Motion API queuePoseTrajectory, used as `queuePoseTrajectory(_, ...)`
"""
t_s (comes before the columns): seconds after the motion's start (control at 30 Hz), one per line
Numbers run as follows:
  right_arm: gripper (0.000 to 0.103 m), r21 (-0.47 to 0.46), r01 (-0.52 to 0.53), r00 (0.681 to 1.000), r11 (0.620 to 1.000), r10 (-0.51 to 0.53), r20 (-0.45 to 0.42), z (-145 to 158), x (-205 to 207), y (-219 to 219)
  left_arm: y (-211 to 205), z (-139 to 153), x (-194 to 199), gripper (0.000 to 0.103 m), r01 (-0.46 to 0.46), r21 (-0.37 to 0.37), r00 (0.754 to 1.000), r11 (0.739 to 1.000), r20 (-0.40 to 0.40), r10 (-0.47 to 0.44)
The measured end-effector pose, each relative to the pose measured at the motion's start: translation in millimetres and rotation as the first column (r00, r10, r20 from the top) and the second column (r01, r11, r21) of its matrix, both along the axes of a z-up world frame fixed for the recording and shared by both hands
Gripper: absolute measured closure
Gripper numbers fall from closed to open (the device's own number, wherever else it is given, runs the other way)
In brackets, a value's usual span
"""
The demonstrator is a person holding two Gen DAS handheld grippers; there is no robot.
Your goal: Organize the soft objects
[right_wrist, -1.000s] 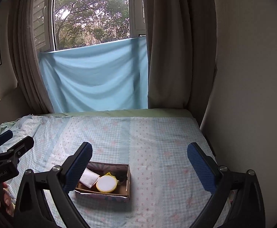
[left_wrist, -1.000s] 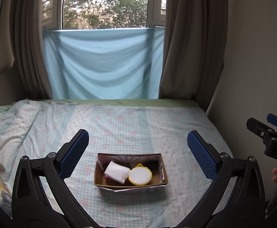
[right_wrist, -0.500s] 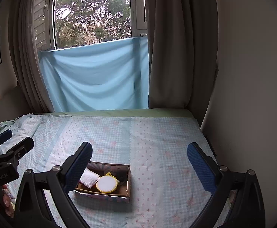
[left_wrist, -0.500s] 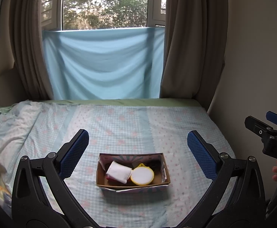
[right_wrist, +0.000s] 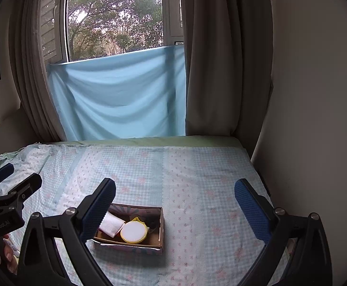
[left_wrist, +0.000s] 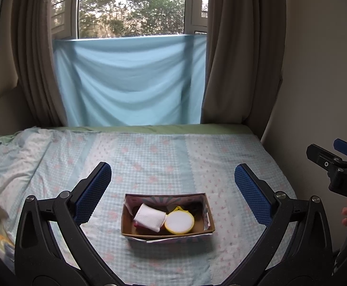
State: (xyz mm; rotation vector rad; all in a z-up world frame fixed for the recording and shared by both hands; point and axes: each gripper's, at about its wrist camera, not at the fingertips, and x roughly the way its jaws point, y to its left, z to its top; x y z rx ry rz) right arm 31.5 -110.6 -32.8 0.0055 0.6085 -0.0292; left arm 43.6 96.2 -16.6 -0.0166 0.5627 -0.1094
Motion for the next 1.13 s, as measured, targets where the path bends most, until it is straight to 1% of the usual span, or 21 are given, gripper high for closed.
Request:
queuePoseTrajectory(0.63,0.003,0.000,0.008,1.000,1.000,-0.008,-0.001,-0.2,4.4,-0.3,2.1,1.2,2.9,0.000,-0.019,0.014,0.999,1.000,0.027,0.019)
queuePoseTrajectory(0.77,0.003,0.005,0.013,1.000,1.000,-0.013,-0.002,-1.0,7.7,-1.1,2.1,2.1,1.7,0.000,-0.028,0.026,0.998,0.999,0.052,0.027)
queuePoseTrajectory(0.87,0.003,0.003,0.013,1.000,1.000,-0.013,-0.004,-1.6,7.9,-0.8,0.4,1.5,2.9,0.000,-0.045,0.049,0.997,0.998,0.063,0.042)
queuePoseTrajectory(0.93,0.003,0.007,0.013,1.000,1.000,-0.013,-0.008,-2.2,9.9,-1.3,-0.5,0.0,5.2,0.000,-0.059,0.058,0.997,0.997,0.062,0.055)
queuePoseTrajectory(1.07,0.003,0.012,0.008,1.000,1.000,-0.008,-0.028,-9.0,13.8,0.3,0.6,-6.9,10.2,0.000,-0.060,0.047,0.997,0.997,0.049,0.057)
queuePoseTrajectory(1.13,0.003,0.011,0.004,0.999,1.000,-0.003,-0.044,-13.7,17.0,0.8,-1.2,-12.1,13.9,0.000,-0.051,0.050,0.998,0.997,0.029,0.050)
